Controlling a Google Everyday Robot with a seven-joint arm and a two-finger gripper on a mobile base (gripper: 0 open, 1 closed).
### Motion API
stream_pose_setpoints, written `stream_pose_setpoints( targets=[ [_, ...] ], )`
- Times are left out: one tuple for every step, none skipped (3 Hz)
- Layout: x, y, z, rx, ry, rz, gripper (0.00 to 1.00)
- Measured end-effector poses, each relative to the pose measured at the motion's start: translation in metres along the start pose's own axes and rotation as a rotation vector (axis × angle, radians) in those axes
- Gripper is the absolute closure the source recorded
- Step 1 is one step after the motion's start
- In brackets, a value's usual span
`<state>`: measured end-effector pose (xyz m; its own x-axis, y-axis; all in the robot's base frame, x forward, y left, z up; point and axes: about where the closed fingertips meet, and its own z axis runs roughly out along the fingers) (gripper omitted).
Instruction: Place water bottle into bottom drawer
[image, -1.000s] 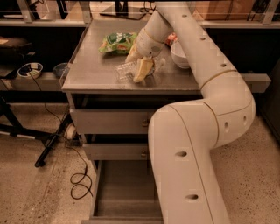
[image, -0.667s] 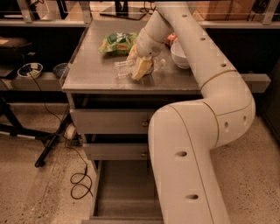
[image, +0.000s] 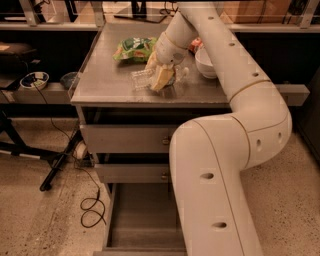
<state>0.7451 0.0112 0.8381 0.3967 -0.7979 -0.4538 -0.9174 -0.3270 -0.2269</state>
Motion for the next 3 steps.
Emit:
stream_pose_setpoints(
  targets=[
    [0.0,0.0,0.0,0.0,0.0,0.0,1.0],
    [-0.006,-0.008,-0.001,0.032,-0.015,-0.021,1.0],
    [-0.018,-0.002,-0.017,0.041,-0.051,-0.095,1.0]
  ],
)
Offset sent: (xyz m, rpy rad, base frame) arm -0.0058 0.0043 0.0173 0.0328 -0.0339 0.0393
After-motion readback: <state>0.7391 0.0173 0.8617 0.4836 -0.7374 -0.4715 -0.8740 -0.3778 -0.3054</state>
